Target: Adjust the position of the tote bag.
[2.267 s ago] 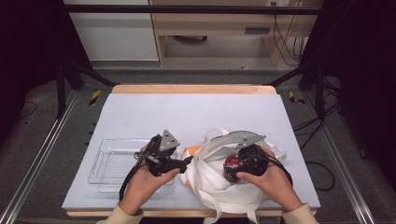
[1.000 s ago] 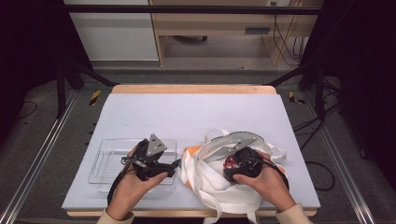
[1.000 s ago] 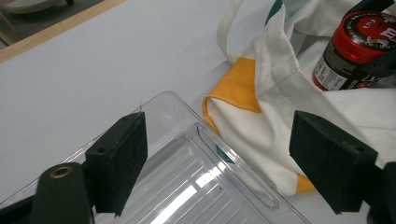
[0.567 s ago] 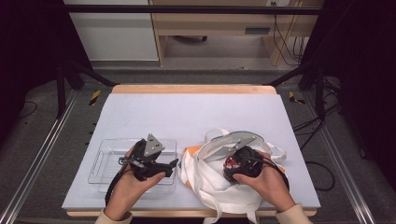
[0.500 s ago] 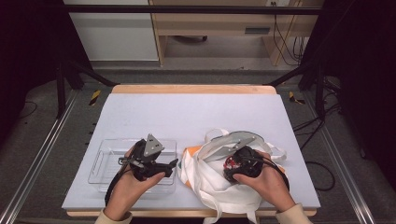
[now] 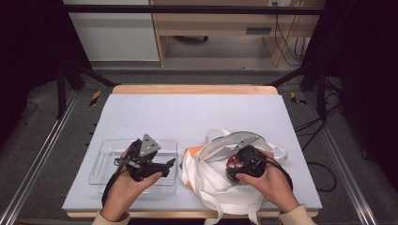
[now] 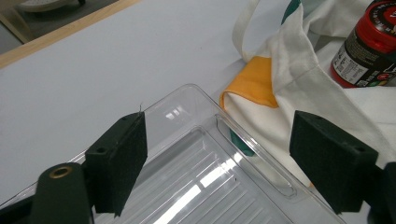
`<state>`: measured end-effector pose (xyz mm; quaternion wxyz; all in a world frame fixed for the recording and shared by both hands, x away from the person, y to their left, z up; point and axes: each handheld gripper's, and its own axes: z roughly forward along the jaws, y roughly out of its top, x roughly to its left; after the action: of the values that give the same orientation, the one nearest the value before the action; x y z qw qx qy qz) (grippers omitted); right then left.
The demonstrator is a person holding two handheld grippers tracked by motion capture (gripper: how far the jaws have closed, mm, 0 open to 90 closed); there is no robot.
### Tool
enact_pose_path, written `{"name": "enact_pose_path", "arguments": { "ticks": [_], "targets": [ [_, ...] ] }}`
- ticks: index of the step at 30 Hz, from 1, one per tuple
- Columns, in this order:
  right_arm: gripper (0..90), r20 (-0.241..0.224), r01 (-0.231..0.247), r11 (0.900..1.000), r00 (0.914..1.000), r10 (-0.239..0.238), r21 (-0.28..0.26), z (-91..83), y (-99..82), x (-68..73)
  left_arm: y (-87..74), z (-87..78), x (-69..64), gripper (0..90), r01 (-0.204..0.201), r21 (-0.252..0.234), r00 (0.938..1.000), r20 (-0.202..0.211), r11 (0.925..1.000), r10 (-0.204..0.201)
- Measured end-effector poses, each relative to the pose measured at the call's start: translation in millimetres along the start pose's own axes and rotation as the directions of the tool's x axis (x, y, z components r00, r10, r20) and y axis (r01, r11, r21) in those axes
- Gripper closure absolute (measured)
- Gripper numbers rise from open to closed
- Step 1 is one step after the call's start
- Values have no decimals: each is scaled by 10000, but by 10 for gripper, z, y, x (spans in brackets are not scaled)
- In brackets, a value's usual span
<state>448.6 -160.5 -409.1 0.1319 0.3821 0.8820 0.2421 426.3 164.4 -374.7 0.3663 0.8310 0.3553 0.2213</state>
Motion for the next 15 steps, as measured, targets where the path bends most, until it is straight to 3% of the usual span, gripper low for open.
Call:
{"name": "enact_pose_path", "arguments": {
  "ticks": [15],
  "targets": [
    [257,148,38,9999,9999,-36,-113,-103,48,-40,-23,-64,77,191,153,-101,9997,-193,9998,-155]
  ]
}}
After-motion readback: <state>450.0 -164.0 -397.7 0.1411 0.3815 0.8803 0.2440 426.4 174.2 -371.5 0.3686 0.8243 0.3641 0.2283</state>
